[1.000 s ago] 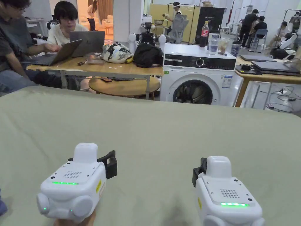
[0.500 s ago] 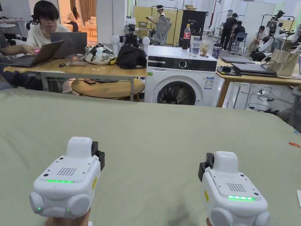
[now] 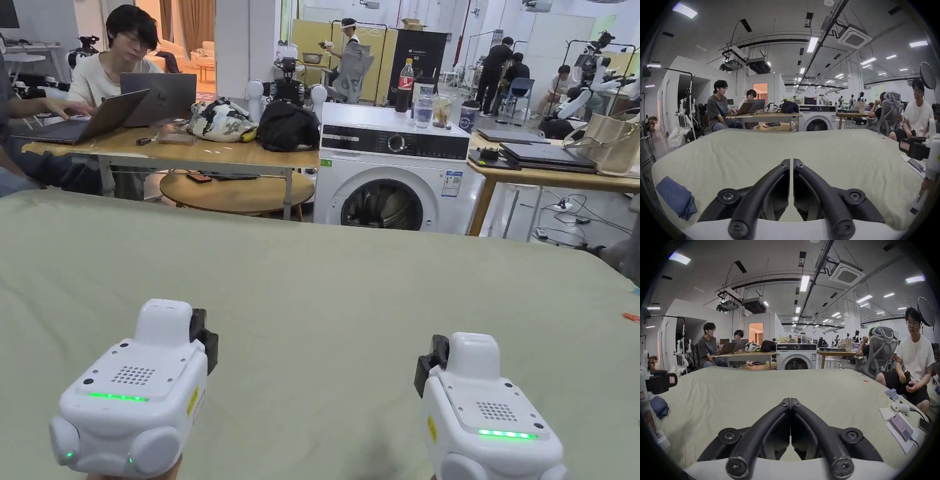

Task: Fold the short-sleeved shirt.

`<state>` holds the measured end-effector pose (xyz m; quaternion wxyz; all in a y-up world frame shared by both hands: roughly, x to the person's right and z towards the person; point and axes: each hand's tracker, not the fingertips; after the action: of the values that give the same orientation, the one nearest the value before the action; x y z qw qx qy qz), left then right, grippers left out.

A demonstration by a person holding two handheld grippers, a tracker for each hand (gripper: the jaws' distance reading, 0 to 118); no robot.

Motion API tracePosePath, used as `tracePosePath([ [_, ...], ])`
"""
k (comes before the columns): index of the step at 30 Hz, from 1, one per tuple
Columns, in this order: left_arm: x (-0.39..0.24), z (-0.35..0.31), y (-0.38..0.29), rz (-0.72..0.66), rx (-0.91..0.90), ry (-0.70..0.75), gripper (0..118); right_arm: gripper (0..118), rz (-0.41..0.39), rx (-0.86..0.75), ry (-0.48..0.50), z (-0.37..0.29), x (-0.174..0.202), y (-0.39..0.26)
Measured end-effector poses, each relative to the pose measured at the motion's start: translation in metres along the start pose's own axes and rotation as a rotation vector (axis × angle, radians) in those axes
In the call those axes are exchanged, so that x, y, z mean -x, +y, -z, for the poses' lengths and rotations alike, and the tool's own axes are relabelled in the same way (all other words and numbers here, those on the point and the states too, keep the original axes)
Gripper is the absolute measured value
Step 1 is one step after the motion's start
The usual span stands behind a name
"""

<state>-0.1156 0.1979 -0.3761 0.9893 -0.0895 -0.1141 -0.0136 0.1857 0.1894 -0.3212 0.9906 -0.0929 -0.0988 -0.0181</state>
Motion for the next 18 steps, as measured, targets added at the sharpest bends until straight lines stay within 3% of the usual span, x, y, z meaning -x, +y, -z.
tracePosePath([
  [11,-0.0017,-0.0043,0.0026,-0.013,0.009,-0.005,0,0,-0.017,-0.020,-0.015,-0.0017,0.0062,0.0021],
  [13,-0.0020,-0.0030,0.0031,-0.012,0.014,-0.002,8,12,-0.021,-0.019,-0.021,-0.0015,0.0064,0.0025],
  [14,-0.0015,-0.0019,0.0031,-0.012,0.017,0.000,19,25,-0.019,-0.019,-0.018,-0.0013,0.0059,0.0026],
  [15,-0.0014,-0.0011,0.0037,-0.014,0.019,0.002,36,50,-0.010,-0.018,-0.010,-0.0007,0.0048,0.0031],
  [16,-0.0004,-0.0003,0.0044,-0.019,0.022,-0.003,49,67,-0.002,-0.010,-0.008,0.0007,0.0038,0.0042],
  [18,0.0018,0.0005,0.0052,-0.044,0.027,-0.006,64,80,0.012,0.000,-0.021,0.0030,0.0032,0.0045],
])
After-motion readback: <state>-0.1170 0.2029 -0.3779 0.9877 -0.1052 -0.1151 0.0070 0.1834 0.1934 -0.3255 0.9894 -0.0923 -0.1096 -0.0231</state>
